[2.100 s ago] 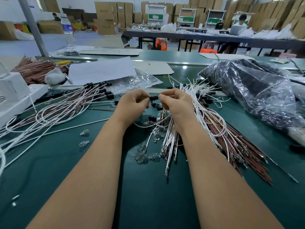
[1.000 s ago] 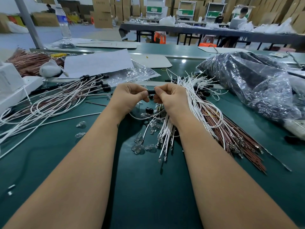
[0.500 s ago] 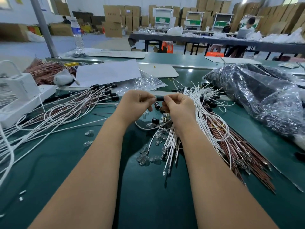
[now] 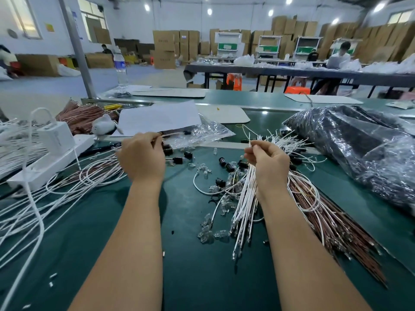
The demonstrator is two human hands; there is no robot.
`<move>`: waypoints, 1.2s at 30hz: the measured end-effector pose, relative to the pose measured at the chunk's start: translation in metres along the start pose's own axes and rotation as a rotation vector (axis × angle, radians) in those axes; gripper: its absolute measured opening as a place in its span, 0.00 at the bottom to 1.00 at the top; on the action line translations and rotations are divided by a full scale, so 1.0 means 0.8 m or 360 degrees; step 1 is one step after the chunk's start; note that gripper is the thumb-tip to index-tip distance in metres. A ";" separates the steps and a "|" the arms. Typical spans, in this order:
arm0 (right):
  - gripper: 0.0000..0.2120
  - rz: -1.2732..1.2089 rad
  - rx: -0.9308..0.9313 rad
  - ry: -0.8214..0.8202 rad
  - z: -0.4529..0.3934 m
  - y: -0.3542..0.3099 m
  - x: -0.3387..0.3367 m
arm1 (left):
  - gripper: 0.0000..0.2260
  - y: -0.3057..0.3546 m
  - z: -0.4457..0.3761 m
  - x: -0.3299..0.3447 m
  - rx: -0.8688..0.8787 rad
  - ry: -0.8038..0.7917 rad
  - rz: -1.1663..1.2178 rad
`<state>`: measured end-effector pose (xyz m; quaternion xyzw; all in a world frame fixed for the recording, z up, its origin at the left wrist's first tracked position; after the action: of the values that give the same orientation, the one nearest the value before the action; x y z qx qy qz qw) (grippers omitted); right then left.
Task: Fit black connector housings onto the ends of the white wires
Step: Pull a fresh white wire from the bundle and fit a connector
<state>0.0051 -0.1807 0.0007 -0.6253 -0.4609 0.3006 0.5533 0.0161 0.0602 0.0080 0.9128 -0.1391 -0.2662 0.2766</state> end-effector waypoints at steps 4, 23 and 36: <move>0.09 0.0238 -0.0036 0.0076 0.000 -0.003 -0.002 | 0.08 -0.023 0.003 -0.001 -0.0514 -0.0105 -0.0198; 0.06 0.2384 -0.0346 -0.0054 0.014 -0.002 0.011 | 0.12 0.104 0.048 0.043 0.0624 -0.0518 0.0008; 0.14 0.2282 -0.0280 -0.0006 0.009 -0.003 0.003 | 0.12 0.094 0.076 0.078 0.0341 -0.1059 0.0176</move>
<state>-0.0004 -0.1755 0.0016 -0.8156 0.0395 0.5526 0.1668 0.0249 -0.0515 -0.0171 0.7911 -0.2980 -0.5174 0.1327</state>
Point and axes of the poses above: each hand's wrist, its own z-axis away from the middle knuckle, its own x-axis out of the palm, y = z × x, the point moved 2 cm from there along -z, towards the middle knuckle, and after that the axes turned 6 degrees about z, right-handed, at the moved point
